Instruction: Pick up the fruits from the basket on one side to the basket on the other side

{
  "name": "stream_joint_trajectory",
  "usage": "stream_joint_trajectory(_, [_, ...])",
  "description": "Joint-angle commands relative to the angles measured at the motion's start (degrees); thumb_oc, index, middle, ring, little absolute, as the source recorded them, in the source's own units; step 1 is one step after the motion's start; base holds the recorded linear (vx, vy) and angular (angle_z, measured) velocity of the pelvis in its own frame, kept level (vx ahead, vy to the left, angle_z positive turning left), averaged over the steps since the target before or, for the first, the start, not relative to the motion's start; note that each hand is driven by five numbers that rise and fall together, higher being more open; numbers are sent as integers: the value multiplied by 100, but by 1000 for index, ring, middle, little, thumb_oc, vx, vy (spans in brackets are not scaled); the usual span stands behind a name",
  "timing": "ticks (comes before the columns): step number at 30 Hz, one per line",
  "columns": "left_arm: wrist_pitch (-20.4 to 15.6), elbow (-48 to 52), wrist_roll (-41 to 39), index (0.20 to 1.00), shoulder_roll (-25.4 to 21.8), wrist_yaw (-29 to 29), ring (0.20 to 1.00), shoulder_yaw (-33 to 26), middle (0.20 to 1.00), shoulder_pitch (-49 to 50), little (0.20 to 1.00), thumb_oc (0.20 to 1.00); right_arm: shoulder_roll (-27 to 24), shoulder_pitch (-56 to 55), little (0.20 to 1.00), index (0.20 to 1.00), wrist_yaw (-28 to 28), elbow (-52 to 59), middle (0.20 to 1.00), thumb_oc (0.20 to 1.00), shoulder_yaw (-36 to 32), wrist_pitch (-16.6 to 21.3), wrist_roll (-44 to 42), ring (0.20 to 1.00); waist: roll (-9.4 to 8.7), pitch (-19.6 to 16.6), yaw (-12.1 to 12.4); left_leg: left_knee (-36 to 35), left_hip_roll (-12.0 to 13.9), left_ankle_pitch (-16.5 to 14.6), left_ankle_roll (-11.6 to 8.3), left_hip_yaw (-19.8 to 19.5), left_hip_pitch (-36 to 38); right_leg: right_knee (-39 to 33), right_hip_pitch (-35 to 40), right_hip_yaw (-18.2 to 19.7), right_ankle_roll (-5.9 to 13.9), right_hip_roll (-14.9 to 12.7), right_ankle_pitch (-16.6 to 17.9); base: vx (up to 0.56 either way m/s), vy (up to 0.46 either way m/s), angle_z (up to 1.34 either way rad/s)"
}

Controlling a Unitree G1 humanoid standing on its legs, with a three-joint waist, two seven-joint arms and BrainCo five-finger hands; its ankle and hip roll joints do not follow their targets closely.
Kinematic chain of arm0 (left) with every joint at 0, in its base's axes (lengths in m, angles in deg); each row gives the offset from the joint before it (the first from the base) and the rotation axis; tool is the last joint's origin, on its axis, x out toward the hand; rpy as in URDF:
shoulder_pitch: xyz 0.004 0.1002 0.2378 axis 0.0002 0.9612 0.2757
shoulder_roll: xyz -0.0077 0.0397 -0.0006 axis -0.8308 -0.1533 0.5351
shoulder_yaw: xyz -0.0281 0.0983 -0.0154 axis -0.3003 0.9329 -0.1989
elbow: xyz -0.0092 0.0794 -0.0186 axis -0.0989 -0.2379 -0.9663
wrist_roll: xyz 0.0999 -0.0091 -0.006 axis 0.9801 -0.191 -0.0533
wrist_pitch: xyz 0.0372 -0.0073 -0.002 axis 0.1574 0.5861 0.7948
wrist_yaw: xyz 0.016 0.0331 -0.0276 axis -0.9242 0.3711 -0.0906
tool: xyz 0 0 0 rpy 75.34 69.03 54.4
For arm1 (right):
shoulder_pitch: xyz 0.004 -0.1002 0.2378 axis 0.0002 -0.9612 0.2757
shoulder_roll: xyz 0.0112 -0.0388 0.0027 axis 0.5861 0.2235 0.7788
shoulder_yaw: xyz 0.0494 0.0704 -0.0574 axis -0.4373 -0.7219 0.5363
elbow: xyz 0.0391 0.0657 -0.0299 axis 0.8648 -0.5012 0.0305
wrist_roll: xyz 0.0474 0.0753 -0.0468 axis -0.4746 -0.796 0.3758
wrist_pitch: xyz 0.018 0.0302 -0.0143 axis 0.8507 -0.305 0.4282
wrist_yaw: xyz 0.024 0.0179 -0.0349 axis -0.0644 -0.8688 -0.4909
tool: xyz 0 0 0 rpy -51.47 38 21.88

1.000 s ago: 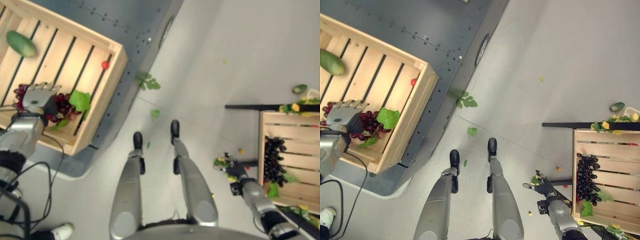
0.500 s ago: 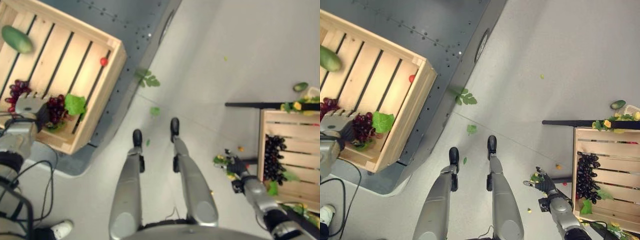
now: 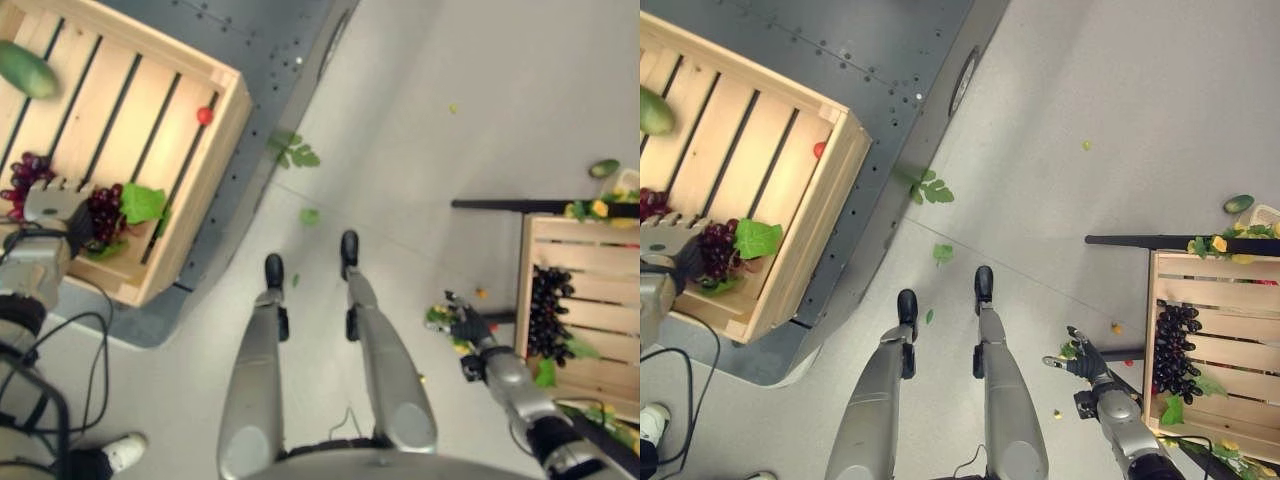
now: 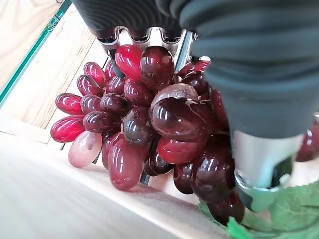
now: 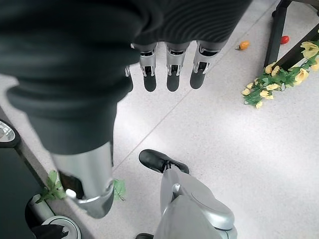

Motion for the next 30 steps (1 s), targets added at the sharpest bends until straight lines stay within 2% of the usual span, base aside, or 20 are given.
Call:
stream_joint_trajectory(1, [270, -508, 203, 1000, -144, -82, 1000, -130, 1000, 40, 1000, 1000, -520, -248, 1000, 1000, 64, 241, 1000, 1000, -101, 174, -145, 1000, 78, -58, 48, -1702, -216, 915, 53, -235, 484, 548, 150, -85, 344, 110, -778, 0, 0, 0])
stream_joint_trajectory(12, [348, -480, 149, 1000, -25, -109, 1000, -230, 1000, -30, 1000, 1000, -558, -267, 1000, 1000, 51, 418, 1000, 1000, -120, 141, -170, 1000, -31, -58, 29, -1697, -217, 932, 56, -238, 430, 566, 85, -100, 340, 106, -758, 0, 0, 0])
stream_joint_trajectory(13, [344, -449, 149, 752, -33, -129, 752, -214, 752, -49, 752, 752, -557, -280, 1000, 1000, 49, 424, 1000, 1000, -109, 139, -167, 1000, -54, -58, 38, -1688, -205, 899, 56, -242, 461, 563, 120, -103, 340, 111, -774, 0, 0, 0])
stream_joint_trajectory(14, [345, -439, 151, 307, -46, -129, 307, -208, 307, -66, 307, 307, -556, -269, 1000, 1000, 40, 422, 1000, 1000, -105, 134, -170, 1000, -61, -58, 30, -1696, -213, 931, 58, -244, 438, 554, 98, -109, 342, 107, -749, 0, 0, 0])
stream_joint_trajectory(15, [345, -439, 150, 200, -44, -128, 200, -202, 200, -58, 200, 200, -556, -280, 1000, 1000, 40, 421, 1000, 1000, -102, 134, -170, 1000, -61, -58, 39, -1692, -206, 899, 58, -241, 464, 559, 122, -106, 340, 114, -772, 0, 0, 0])
stream_joint_trajectory(30, [313, -245, -10, 200, 91, -140, 200, -343, 200, -7, 200, 200, -491, -286, 1000, 1000, 15, 315, 1000, 1000, -91, 93, -115, 1000, -120, -58, 57, -1668, -216, 916, 64, -264, 536, 556, 210, -97, 326, 112, -761, -2, 1, 1])
